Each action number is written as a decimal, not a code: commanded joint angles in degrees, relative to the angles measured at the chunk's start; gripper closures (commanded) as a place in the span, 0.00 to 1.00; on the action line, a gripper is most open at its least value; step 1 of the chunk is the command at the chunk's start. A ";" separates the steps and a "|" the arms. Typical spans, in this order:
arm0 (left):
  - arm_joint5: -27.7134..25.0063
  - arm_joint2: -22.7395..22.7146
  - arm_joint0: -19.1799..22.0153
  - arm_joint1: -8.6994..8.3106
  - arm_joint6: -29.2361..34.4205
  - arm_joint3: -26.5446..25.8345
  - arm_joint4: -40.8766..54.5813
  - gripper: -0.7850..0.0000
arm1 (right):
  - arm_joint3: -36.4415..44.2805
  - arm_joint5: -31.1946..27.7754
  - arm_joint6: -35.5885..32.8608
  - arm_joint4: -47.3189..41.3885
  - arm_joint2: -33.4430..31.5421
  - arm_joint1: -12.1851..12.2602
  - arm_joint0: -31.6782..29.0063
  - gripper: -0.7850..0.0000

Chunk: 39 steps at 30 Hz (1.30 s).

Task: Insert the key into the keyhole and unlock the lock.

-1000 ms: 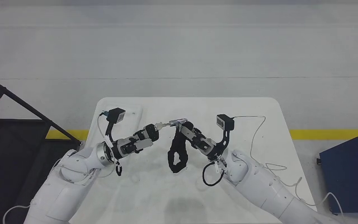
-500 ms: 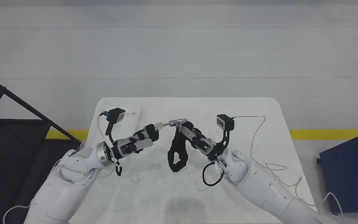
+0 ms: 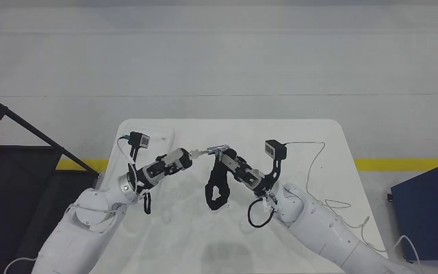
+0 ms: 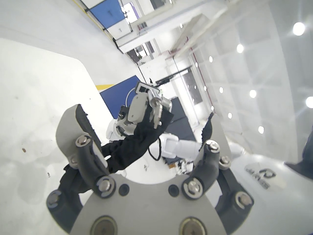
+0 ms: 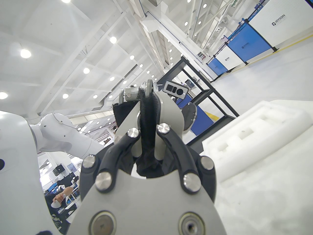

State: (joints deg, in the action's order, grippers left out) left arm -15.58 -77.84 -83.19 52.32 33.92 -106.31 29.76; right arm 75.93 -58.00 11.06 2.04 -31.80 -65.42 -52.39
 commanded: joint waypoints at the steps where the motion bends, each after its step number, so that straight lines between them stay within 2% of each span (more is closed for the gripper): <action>1: 9.61 -1.35 -1.44 -0.10 -1.79 -2.02 4.11 0.00 | 0.00 0.00 0.00 0.00 0.00 0.00 0.00 1.00; 6: 35.72 -7.08 -4.58 -0.52 -8.95 -6.54 16.19 0.00 | 0.00 0.00 0.00 0.00 0.00 0.00 0.00 1.00; 9: 55.57 -12.36 -5.37 -0.19 -19.90 -4.84 35.41 0.00 | 0.00 0.00 0.00 0.00 0.00 0.00 0.00 1.00; 10: 59.65 -13.74 -4.82 -0.08 -22.59 -5.04 40.68 0.00 | 0.00 0.00 0.00 0.00 0.00 0.00 0.00 1.00; 12: 63.85 -15.62 -4.38 0.40 -29.38 -1.85 52.48 0.00 | 0.00 0.00 0.00 0.00 0.00 0.00 0.00 1.00; 16: 70.48 -15.18 -3.98 0.99 -39.51 0.40 74.65 0.00 | 0.00 0.00 0.00 0.00 0.00 0.00 0.00 1.00; 20: 71.55 -12.64 -3.54 0.78 -51.42 1.40 99.90 0.00 | 0.00 0.00 0.00 0.00 0.00 0.00 0.00 1.00; 25: 65.84 -8.60 0.74 -0.22 -65.62 0.75 126.69 0.00 | 0.00 0.00 0.00 0.00 0.00 0.00 0.00 1.00; 27: 63.85 -8.10 2.81 -0.69 -70.34 0.21 134.58 0.00 | 0.00 0.00 0.00 0.00 0.00 0.00 0.00 1.00; 31: 62.59 -7.88 5.12 -1.31 -75.76 0.31 140.01 0.00 | 0.00 0.00 0.00 0.00 0.00 0.00 0.00 1.00; 35: 62.10 -5.95 6.67 -1.44 -77.72 0.47 142.58 0.00 | 0.00 0.00 0.00 0.00 0.00 0.00 0.00 1.00; 37: 62.21 -5.00 7.57 -1.45 -78.28 0.64 142.98 0.07 | 0.00 0.00 0.00 0.00 0.00 0.00 0.00 1.00; 39: 61.82 -4.03 8.42 -1.38 -77.99 1.09 143.44 0.04 | 0.00 0.00 0.00 0.00 0.00 0.00 0.00 1.00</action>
State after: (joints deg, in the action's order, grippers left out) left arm 46.44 -82.29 -75.10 50.90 -44.29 -105.43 172.96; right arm 75.93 -58.00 11.06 2.04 -31.80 -65.42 -52.39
